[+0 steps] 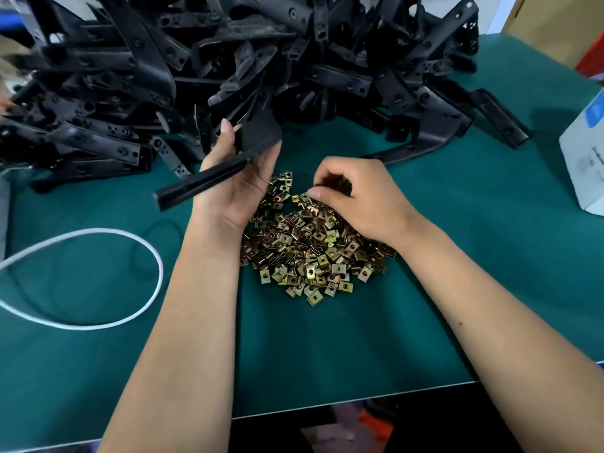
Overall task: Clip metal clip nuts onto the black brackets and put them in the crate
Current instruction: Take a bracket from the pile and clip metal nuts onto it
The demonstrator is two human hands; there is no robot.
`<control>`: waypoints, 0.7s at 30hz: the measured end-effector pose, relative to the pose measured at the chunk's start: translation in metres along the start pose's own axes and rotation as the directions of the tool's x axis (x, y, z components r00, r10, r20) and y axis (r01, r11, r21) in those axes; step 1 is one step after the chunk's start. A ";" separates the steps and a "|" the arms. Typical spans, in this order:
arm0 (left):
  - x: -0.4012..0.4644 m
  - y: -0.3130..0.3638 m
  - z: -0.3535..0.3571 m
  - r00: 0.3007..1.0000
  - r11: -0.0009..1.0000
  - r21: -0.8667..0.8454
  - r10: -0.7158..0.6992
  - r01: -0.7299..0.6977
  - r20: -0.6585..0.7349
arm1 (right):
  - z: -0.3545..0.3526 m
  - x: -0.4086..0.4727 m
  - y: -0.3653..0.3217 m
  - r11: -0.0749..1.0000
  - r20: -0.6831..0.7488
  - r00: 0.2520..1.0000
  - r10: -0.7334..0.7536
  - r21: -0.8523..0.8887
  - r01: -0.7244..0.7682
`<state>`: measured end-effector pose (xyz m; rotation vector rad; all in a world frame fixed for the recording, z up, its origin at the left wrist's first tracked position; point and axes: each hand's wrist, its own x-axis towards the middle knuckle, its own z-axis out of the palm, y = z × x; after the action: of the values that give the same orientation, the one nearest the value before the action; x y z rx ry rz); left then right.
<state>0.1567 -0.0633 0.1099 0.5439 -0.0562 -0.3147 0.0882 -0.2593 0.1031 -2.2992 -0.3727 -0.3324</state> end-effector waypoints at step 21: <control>-0.010 0.022 -0.023 0.903 0.797 0.596 -0.178 -0.100 0.390 | -0.002 0.000 0.009 0.887 -0.091 0.984 0.151 0.452 -0.094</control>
<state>0.1568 -0.0312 0.1020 1.1134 -0.5980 -0.4584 0.0914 -0.2667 0.0990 -1.8285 -0.2112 -0.2887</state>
